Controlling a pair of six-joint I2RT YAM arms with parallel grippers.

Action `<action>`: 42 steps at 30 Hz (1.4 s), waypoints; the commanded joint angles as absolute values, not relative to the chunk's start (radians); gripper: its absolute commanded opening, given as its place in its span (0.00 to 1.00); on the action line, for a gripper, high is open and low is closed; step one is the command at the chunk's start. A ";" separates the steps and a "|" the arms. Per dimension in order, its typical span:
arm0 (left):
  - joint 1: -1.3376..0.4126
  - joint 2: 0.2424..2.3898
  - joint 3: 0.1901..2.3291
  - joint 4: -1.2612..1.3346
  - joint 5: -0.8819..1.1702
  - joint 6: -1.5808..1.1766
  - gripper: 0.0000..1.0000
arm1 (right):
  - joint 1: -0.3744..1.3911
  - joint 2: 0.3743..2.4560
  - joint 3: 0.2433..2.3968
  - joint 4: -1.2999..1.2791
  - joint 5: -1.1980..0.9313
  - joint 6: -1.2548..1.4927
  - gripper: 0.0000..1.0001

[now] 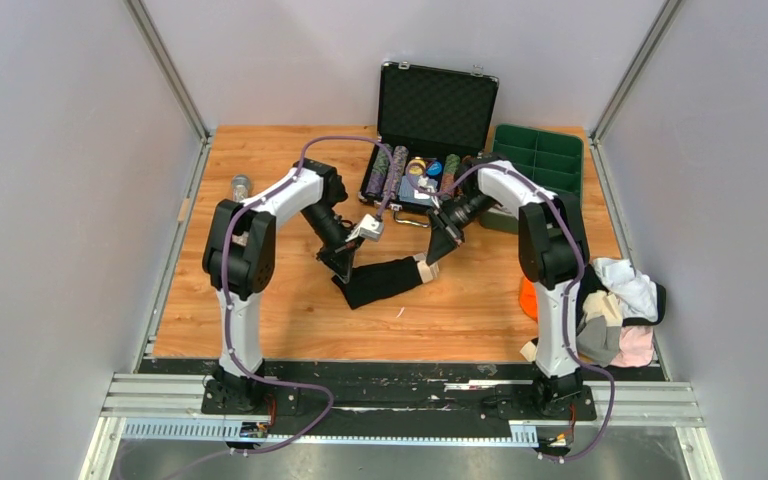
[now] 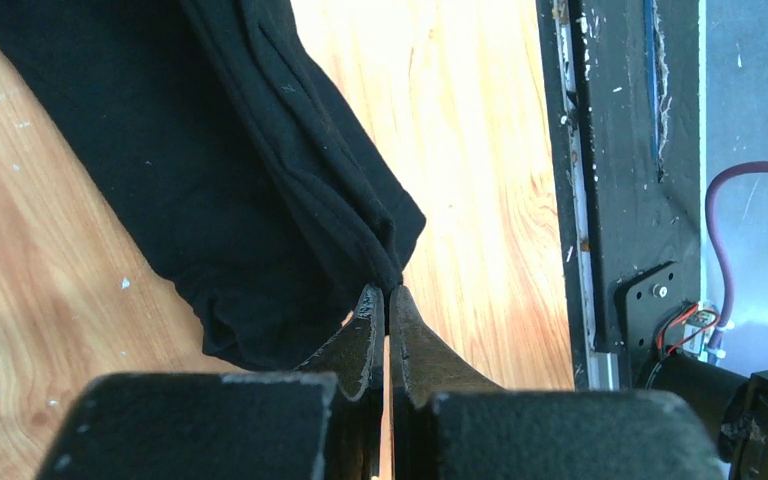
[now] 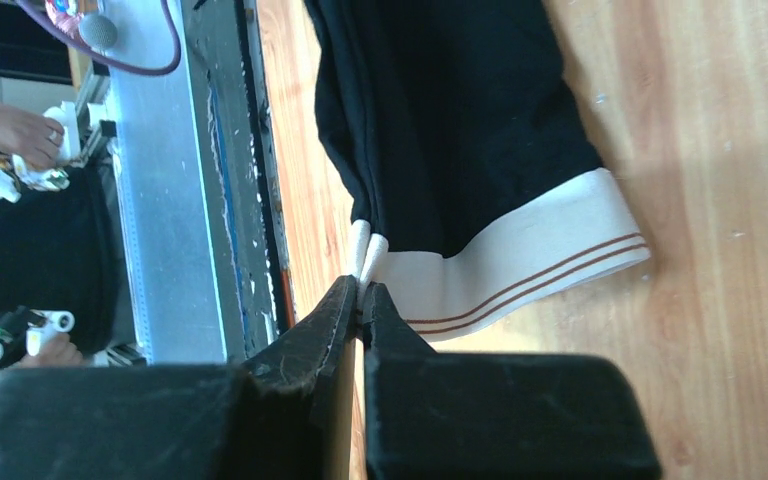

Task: Roll the underwear
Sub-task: Fold the underwear at the center of the board.

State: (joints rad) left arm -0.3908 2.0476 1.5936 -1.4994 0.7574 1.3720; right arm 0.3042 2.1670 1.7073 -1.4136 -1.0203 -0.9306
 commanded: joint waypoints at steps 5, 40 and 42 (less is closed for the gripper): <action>-0.361 2.083 1.622 -1.454 0.745 1.262 0.00 | 0.296 2.339 1.923 -1.468 -1.048 -0.786 0.00; -0.223 2.260 1.744 -1.249 0.785 0.851 0.17 | 0.275 2.508 2.096 -1.246 -0.918 -0.516 0.29; -0.221 2.254 1.746 -1.245 0.794 0.846 0.21 | 0.275 2.468 2.090 -1.241 -0.902 -0.507 0.41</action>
